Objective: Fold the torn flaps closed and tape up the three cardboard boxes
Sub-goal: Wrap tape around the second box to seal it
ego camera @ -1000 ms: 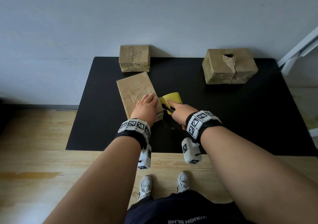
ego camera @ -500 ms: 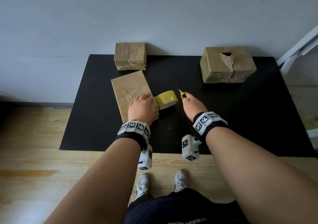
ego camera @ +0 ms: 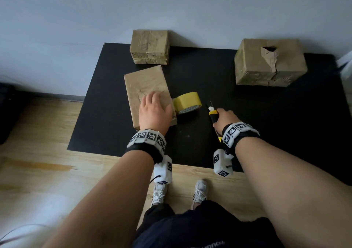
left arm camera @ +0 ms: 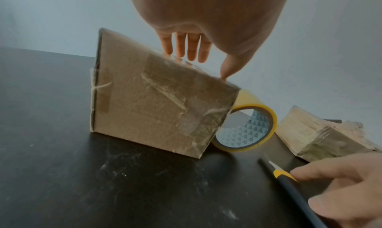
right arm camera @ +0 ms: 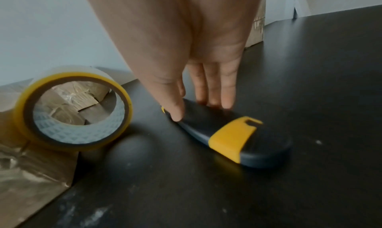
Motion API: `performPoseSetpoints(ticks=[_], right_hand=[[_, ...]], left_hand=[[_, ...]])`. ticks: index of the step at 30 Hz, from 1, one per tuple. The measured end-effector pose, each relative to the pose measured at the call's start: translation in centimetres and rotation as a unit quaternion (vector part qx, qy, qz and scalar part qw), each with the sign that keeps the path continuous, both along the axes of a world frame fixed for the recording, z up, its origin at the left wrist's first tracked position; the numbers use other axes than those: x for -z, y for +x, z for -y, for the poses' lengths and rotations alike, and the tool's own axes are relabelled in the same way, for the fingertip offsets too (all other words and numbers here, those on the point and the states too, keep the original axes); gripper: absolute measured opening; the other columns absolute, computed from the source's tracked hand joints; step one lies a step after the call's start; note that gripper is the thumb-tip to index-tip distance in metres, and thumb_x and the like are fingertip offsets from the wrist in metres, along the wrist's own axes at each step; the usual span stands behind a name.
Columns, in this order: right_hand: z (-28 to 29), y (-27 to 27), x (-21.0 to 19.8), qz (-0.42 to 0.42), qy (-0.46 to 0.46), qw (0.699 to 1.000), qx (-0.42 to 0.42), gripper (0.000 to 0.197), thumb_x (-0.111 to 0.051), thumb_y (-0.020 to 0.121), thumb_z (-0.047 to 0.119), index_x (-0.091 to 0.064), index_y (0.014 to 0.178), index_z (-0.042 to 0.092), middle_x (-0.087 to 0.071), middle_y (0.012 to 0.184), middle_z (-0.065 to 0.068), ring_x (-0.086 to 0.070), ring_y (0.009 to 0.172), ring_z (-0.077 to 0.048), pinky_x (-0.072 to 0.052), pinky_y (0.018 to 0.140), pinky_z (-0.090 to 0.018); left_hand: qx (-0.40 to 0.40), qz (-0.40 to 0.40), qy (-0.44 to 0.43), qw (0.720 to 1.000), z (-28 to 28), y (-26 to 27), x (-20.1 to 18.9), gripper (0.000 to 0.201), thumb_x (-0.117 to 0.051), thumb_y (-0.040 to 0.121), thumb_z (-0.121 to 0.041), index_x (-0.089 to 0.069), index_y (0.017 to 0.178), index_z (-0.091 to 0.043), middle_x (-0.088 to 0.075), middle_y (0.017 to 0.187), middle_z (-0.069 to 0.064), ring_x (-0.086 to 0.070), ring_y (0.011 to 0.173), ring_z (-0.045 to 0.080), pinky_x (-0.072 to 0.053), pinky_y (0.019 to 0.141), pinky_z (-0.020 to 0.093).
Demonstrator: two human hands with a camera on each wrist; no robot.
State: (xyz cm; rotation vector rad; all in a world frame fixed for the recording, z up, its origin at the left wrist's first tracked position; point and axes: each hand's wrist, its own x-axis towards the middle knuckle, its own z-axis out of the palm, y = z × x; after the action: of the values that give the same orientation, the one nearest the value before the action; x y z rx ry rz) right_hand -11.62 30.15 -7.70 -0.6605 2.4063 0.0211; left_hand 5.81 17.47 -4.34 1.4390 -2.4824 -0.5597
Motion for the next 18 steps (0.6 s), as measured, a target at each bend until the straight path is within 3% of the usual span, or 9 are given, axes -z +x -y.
performPoseSetpoints(ticks=[5,8,12,15,18], right_hand=[[3.0,-0.5,-2.7,-0.016,-0.209,0.978,0.0,0.04,-0.049,0.099,0.028,-0.052,0.137,0.016,-0.049,0.137,-0.011,-0.051,0.123,-0.031,-0.044,0.098,-0.039],[5.3,0.2,-5.0,0.002,-0.286,0.956,-0.069,0.042,-0.049,0.098,0.027,-0.051,0.14,0.02,-0.047,0.143,-0.003,-0.048,0.128,-0.024,-0.042,0.103,-0.039],[7.1,1.1,-5.8,0.058,-0.203,0.959,-0.188,0.046,-0.048,0.097,0.024,-0.047,0.143,0.025,-0.044,0.148,0.001,-0.045,0.132,-0.022,-0.04,0.107,-0.038],[7.2,1.5,-5.6,0.061,-0.13,0.964,-0.224,0.045,-0.05,0.094,0.022,-0.051,0.139,0.025,-0.051,0.137,-0.002,-0.053,0.12,-0.025,-0.046,0.098,-0.04],[6.9,1.9,-5.6,0.074,-0.12,0.962,-0.234,0.035,-0.053,0.094,0.021,-0.059,0.128,0.022,-0.061,0.123,-0.003,-0.058,0.108,-0.023,-0.05,0.09,-0.037]], left_hand=[[-0.002,0.037,0.025,0.999,-0.4,-0.1,0.2,0.07,-0.049,0.094,-0.05,-0.03,0.149,-0.012,-0.023,0.158,0.003,-0.011,0.148,0.023,-0.013,0.122,0.038],[0.001,0.047,0.026,0.999,-0.4,0.0,-0.1,0.075,-0.053,0.09,-0.053,-0.029,0.149,-0.013,-0.022,0.158,0.002,-0.01,0.148,0.022,-0.014,0.121,0.037],[0.0,0.051,0.034,0.998,-0.2,0.0,-0.6,0.076,-0.058,0.085,-0.049,-0.033,0.147,-0.013,-0.026,0.156,0.001,-0.014,0.146,0.021,-0.018,0.12,0.038],[-0.003,0.038,0.032,0.999,-0.4,0.4,-0.6,0.074,-0.061,0.082,-0.045,-0.036,0.144,-0.013,-0.03,0.153,0.001,-0.019,0.144,0.021,-0.022,0.119,0.039],[0.002,0.046,0.027,0.999,-0.2,0.7,-0.7,0.072,-0.06,0.082,-0.045,-0.038,0.143,-0.014,-0.033,0.149,0.001,-0.024,0.141,0.021,-0.026,0.117,0.038]])
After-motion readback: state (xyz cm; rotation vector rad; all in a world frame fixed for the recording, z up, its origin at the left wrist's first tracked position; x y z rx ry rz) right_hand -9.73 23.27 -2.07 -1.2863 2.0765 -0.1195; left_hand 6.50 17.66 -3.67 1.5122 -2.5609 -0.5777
